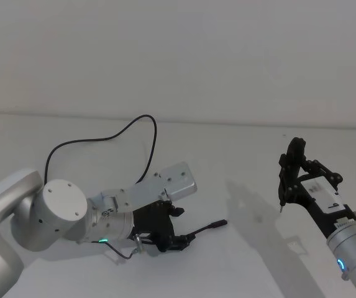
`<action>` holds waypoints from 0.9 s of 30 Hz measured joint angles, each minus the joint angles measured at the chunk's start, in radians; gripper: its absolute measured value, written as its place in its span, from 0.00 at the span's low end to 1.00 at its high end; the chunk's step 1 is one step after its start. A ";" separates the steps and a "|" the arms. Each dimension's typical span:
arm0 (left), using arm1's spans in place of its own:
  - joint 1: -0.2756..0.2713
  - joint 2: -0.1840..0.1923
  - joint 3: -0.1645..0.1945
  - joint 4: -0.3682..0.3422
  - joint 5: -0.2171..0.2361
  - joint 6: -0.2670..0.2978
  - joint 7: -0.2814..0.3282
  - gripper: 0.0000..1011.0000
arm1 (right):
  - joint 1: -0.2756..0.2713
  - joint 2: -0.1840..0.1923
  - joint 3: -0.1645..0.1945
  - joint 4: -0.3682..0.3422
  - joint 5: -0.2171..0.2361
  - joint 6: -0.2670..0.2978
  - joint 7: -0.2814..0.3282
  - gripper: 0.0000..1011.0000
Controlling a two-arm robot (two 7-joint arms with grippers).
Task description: Pick up the data cable with the one hand.
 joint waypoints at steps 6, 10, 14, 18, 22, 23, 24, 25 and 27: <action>0.000 0.000 0.000 0.000 0.000 0.000 0.000 0.60 | 0.000 0.000 0.000 0.000 0.000 0.000 0.000 0.27; 0.000 0.000 0.000 0.001 0.001 0.000 0.000 0.57 | 0.000 0.000 0.000 0.000 0.000 0.000 0.000 0.27; 0.000 0.000 0.000 0.001 0.001 0.001 0.000 0.55 | 0.000 0.000 0.000 0.000 0.000 0.000 0.000 0.27; 0.000 0.000 0.000 0.001 0.001 0.001 0.000 0.52 | 0.000 0.000 0.000 0.000 0.000 0.000 0.000 0.27; 0.000 0.000 0.000 0.001 0.002 0.002 0.000 0.50 | 0.000 0.000 0.000 0.000 0.000 0.000 0.000 0.27; 0.000 0.000 0.000 0.001 0.002 0.002 0.000 0.49 | 0.000 0.000 0.000 0.000 0.000 0.000 0.000 0.27; 0.000 0.000 0.000 0.001 0.002 0.002 0.000 0.48 | 0.000 0.000 0.000 0.000 0.000 0.000 0.000 0.27; 0.000 0.000 0.000 0.001 0.002 0.002 0.000 0.48 | 0.000 0.000 0.000 0.000 0.000 0.000 0.000 0.27; 0.000 0.000 0.000 0.001 0.002 0.002 0.000 0.46 | 0.000 0.000 0.000 0.000 0.000 0.000 0.000 0.27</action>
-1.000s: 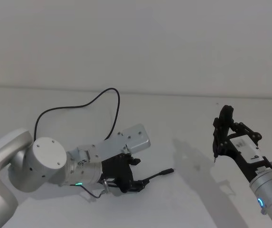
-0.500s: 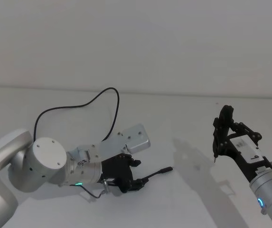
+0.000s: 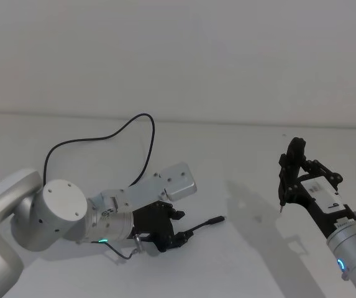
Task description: Pick up the data cable with the one hand.
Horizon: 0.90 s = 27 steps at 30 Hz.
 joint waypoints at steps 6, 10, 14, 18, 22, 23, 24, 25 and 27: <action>0.000 0.000 0.000 0.000 0.000 0.000 0.000 0.42 | 0.000 0.000 0.000 0.000 0.000 0.000 0.000 0.27; 0.000 0.000 0.000 0.000 0.000 0.000 0.000 0.40 | 0.000 0.000 0.000 0.000 0.000 0.000 0.000 0.27; 0.000 0.000 0.000 0.000 0.000 0.000 0.000 0.37 | 0.000 0.000 0.000 0.000 0.000 0.000 0.000 0.27; 0.000 0.000 0.000 0.000 0.000 0.000 0.000 0.34 | 0.000 0.000 0.000 0.000 0.000 0.000 0.000 0.27; 0.000 0.000 0.000 0.000 0.000 0.000 0.000 0.32 | 0.000 0.000 0.000 0.000 0.000 0.000 0.000 0.27; 0.000 0.000 0.000 0.000 0.000 0.000 0.000 0.31 | 0.000 0.000 0.000 0.000 0.000 0.000 0.000 0.27; 0.000 0.000 0.000 0.000 0.000 0.000 0.000 0.31 | 0.000 0.000 0.000 0.000 0.000 0.000 0.000 0.27; 0.000 0.000 0.000 0.000 0.000 0.000 0.000 0.30 | 0.000 0.000 0.000 0.000 0.000 0.000 0.000 0.27; 0.000 0.000 0.000 0.000 0.000 0.000 0.000 0.29 | 0.000 0.000 0.000 0.000 0.000 0.000 0.000 0.27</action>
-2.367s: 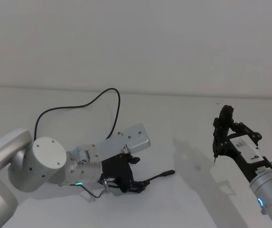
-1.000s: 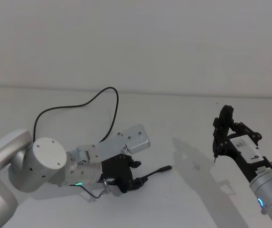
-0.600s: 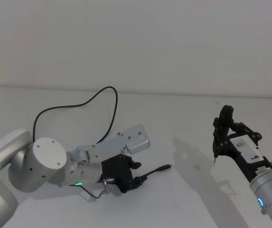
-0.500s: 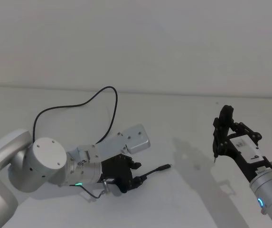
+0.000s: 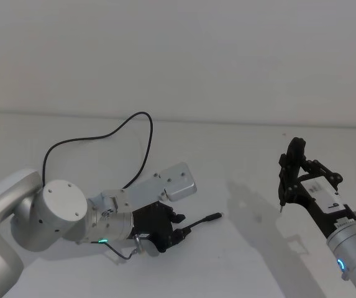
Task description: Pick up the data cable with the one hand.
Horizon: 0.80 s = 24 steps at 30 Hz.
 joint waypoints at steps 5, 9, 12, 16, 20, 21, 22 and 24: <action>0.000 0.000 0.000 0.000 0.000 0.000 0.000 0.26 | 0.000 0.000 0.000 0.000 0.000 0.000 0.000 0.27; 0.000 0.000 0.000 0.000 0.000 0.000 0.000 0.19 | 0.000 0.000 0.000 0.000 0.000 0.000 0.000 0.27; 0.000 0.000 0.000 0.000 0.001 0.001 0.000 0.16 | 0.000 0.000 0.000 0.000 0.000 0.000 0.000 0.27; 0.000 0.000 0.000 0.001 0.002 0.001 0.000 0.07 | 0.000 0.000 0.000 0.000 0.000 0.000 0.000 0.27; 0.000 0.000 0.000 0.001 0.002 0.001 0.000 0.05 | 0.000 0.000 0.000 0.000 0.000 0.000 0.000 0.27; 0.000 0.000 0.000 0.001 0.002 0.001 0.000 0.05 | 0.000 0.000 0.000 0.000 0.000 0.000 0.000 0.27; 0.000 0.000 0.000 0.001 0.002 0.001 0.000 0.05 | 0.000 0.000 0.000 0.000 0.000 0.000 0.000 0.27; 0.000 0.000 0.000 0.001 0.002 0.001 0.000 0.05 | 0.000 0.000 0.000 0.000 0.000 0.000 0.000 0.27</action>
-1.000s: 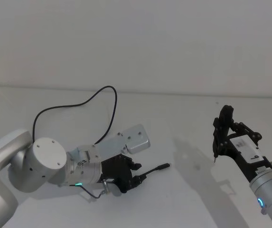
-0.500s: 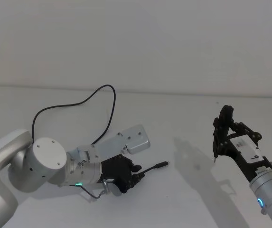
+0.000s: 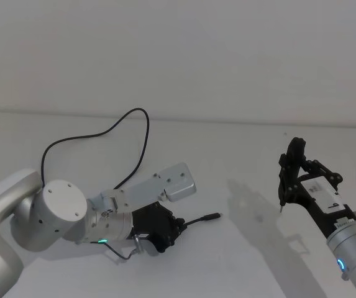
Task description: Pick up the data cable with the one hand.
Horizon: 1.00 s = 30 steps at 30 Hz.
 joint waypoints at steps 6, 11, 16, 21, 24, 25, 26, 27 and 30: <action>0.002 0.000 -0.002 -0.002 0.000 0.000 0.001 0.05 | 0.000 -0.001 0.000 0.000 0.000 0.000 0.000 0.27; 0.011 0.001 -0.013 -0.009 0.001 -0.007 0.013 0.05 | -0.002 -0.003 0.003 -0.006 0.000 -0.004 0.002 0.27; 0.026 0.001 -0.036 -0.032 -0.003 -0.024 0.032 0.05 | -0.002 -0.006 0.007 -0.020 0.001 -0.011 0.008 0.27; 0.038 0.002 -0.058 -0.059 -0.013 -0.034 0.045 0.05 | -0.003 -0.010 0.014 -0.043 0.012 -0.017 0.019 0.27; 0.044 0.003 -0.072 -0.076 -0.020 -0.038 0.049 0.05 | -0.003 -0.013 0.017 -0.053 0.018 -0.020 0.024 0.27; 0.045 0.003 -0.075 -0.080 -0.023 -0.039 0.049 0.05 | -0.003 -0.014 0.018 -0.056 0.021 -0.021 0.026 0.27; 0.046 0.004 -0.077 -0.084 -0.024 -0.040 0.050 0.05 | -0.003 -0.017 0.020 -0.063 0.026 -0.022 0.030 0.27; 0.049 0.005 -0.082 -0.092 -0.028 -0.042 0.050 0.05 | -0.003 -0.019 0.022 -0.068 0.032 -0.024 0.033 0.27; 0.052 0.006 -0.090 -0.105 -0.034 -0.044 0.051 0.05 | -0.002 -0.024 0.024 -0.075 0.041 -0.025 0.040 0.27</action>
